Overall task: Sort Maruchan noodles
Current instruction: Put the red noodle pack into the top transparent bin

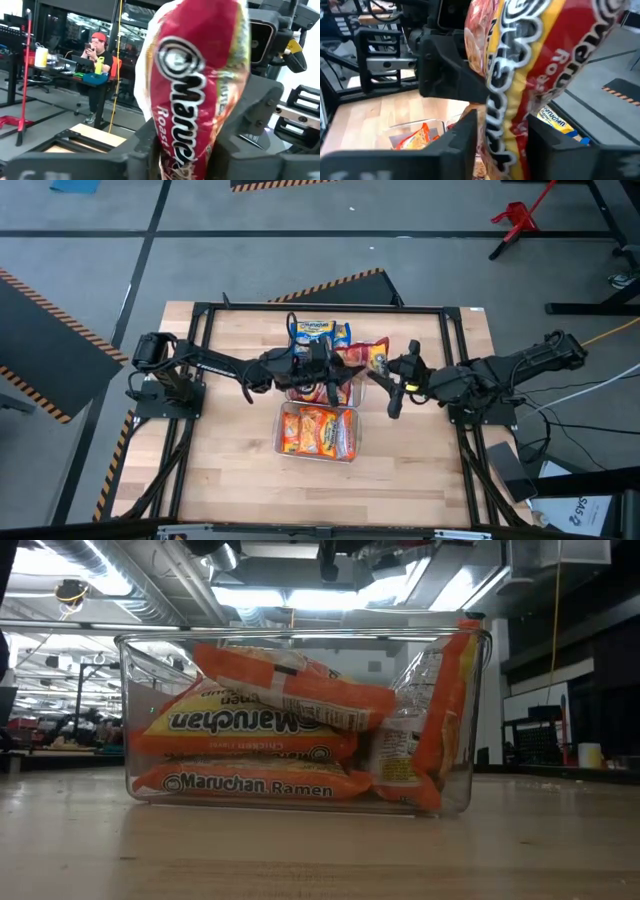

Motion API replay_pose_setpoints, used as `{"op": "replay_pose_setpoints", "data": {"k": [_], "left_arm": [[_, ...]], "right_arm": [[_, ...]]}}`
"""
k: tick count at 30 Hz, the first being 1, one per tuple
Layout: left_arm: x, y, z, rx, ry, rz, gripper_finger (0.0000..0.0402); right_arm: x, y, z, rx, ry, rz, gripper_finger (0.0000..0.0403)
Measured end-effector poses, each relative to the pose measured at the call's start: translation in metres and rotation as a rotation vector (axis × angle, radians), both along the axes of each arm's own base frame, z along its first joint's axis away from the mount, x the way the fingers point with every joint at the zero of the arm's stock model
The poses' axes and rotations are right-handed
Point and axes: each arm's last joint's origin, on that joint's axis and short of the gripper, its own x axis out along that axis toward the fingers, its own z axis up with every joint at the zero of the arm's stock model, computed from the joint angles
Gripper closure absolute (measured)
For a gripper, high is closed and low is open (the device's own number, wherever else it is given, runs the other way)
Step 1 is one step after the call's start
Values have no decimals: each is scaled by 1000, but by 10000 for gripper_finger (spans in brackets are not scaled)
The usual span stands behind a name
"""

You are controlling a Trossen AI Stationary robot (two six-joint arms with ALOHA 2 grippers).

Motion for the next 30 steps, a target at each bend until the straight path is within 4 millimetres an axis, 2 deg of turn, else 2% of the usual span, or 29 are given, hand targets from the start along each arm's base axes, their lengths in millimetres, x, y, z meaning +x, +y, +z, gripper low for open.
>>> {"op": "replay_pose_setpoints", "data": {"k": [6, 10, 15, 20, 24, 30], "left_arm": [[0, 7, 1, -8, -6, 14, 326], [-2, 17, 3, -50, 3, 35, 328], [-5, 33, -5, -115, 134, 76, 329], [-9, 49, -30, -273, 366, 89, 329], [-17, 63, -48, -397, 530, 140, 329], [-19, 65, -52, -543, 569, 47, 328]], "right_arm": [[-9, -3, 7, -19, -20, 18, 226], [-27, -10, 19, 0, -66, 14, 206], [-53, -19, 28, 39, -93, 2, 205], [-69, -25, 31, 69, -96, -9, 214], [-71, -26, 29, 66, -75, -9, 216], [-68, -25, 25, 58, -45, -3, 216]]}}
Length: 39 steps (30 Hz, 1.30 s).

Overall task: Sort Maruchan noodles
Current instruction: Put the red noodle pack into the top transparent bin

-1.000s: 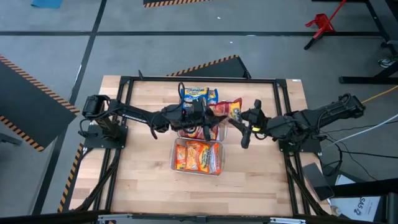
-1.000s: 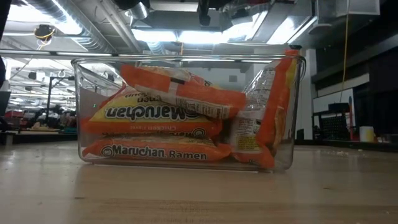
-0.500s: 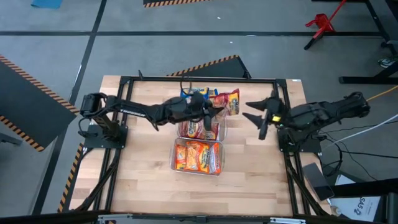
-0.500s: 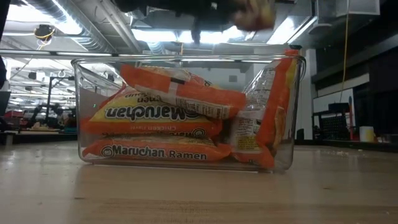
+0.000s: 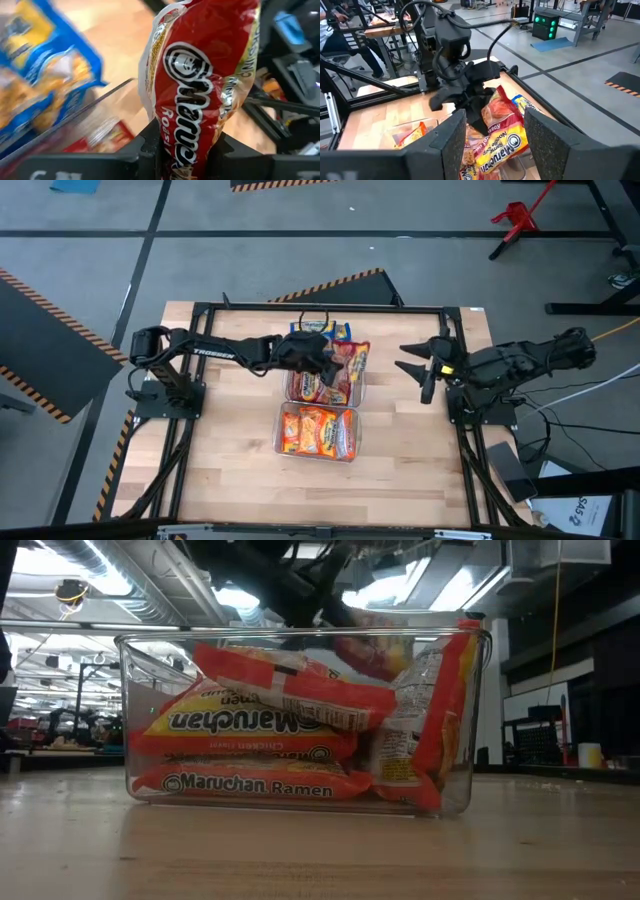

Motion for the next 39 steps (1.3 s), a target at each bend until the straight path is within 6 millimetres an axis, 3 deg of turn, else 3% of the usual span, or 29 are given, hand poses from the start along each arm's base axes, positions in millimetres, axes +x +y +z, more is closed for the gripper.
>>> {"op": "replay_pose_setpoints", "data": {"k": [11, 23, 33, 39], "left_arm": [[-5, 5, -8, -179, 53, 102, 327], [4, -8, -28, -344, 103, 90, 326], [4, -9, -28, -377, 100, 96, 323], [4, -11, -28, -333, 108, 60, 289]], "right_arm": [[4, 2, -4, -8, 32, 10, 217], [5, 3, -5, -3, 43, 34, 217], [5, 3, -7, -14, 69, 43, 217], [4, 3, -7, -16, 73, 44, 217]]}}
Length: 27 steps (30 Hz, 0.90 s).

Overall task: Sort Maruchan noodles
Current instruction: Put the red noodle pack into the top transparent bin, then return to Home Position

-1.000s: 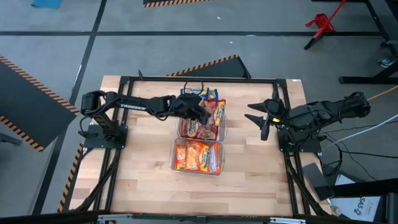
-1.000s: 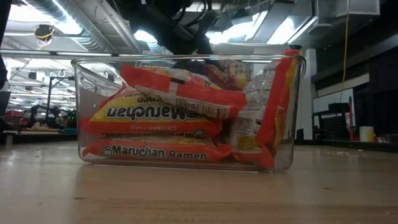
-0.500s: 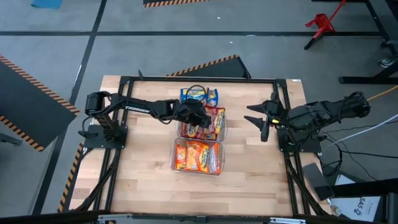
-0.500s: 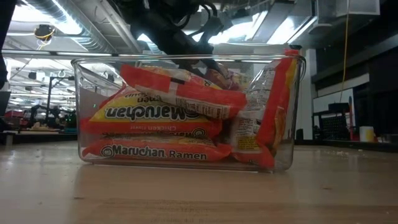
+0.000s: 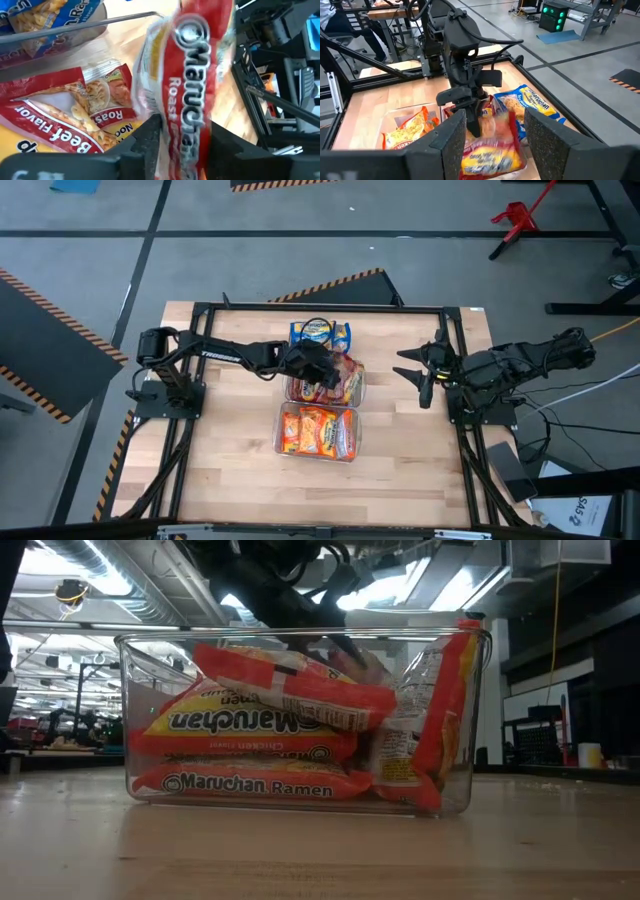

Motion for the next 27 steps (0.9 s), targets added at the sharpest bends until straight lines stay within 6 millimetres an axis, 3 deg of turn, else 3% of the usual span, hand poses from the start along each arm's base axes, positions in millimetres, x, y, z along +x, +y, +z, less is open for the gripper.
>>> {"op": "replay_pose_setpoints", "data": {"k": [6, 12, 22, 27], "left_arm": [[0, 0, 0, 29, 2, -39, 256], [-3, 10, 3, -20, -16, -114, 251], [-8, 13, 9, -218, -38, -246, 250], [-15, 22, 12, -215, -12, -238, 250]], "right_arm": [[0, 0, 0, -1, 3, 0, 217], [9, 3, -6, -12, 42, -2, 217], [67, 22, -48, -165, 230, -80, 217], [92, 17, -69, -219, 303, -139, 217]]}}
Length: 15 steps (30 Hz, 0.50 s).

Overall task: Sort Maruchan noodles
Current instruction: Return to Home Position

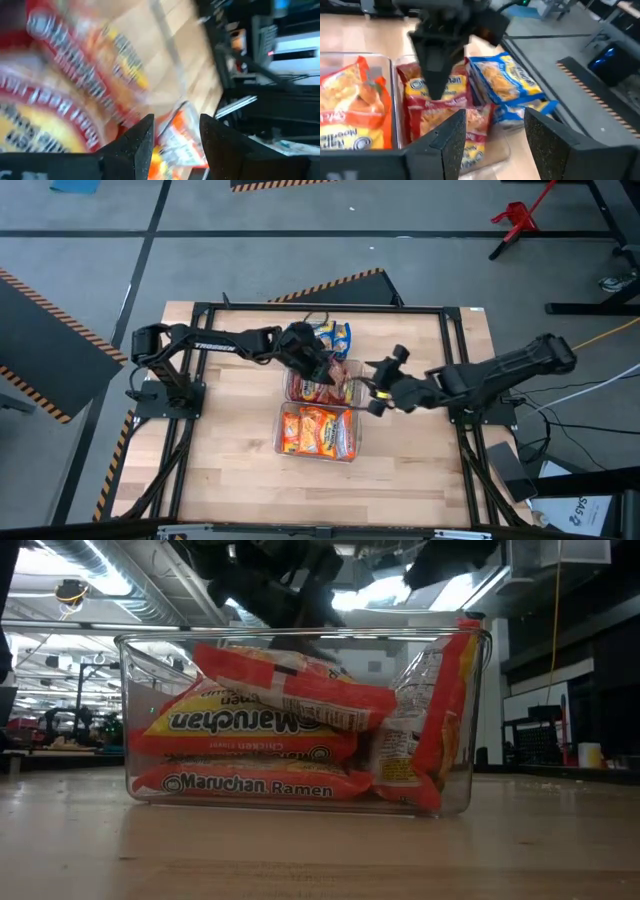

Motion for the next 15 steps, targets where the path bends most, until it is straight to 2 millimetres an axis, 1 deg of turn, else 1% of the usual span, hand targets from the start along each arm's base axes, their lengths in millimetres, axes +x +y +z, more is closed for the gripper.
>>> {"op": "replay_pose_setpoints", "data": {"k": [4, 7, 11, 15], "left_arm": [[-8, 5, 15, 45, -44, -9, 251], [-19, 8, 33, 102, -94, -13, 254], [-39, 11, 60, 243, -152, 22, 254], [-60, 9, 87, 404, -219, 61, 255]], "right_arm": [[18, -8, -10, 59, 18, 45, 217], [29, -16, -16, 87, 22, 68, 217], [46, -25, -26, 128, 3, 77, 217], [66, -30, -47, 150, 37, 111, 217]]}}
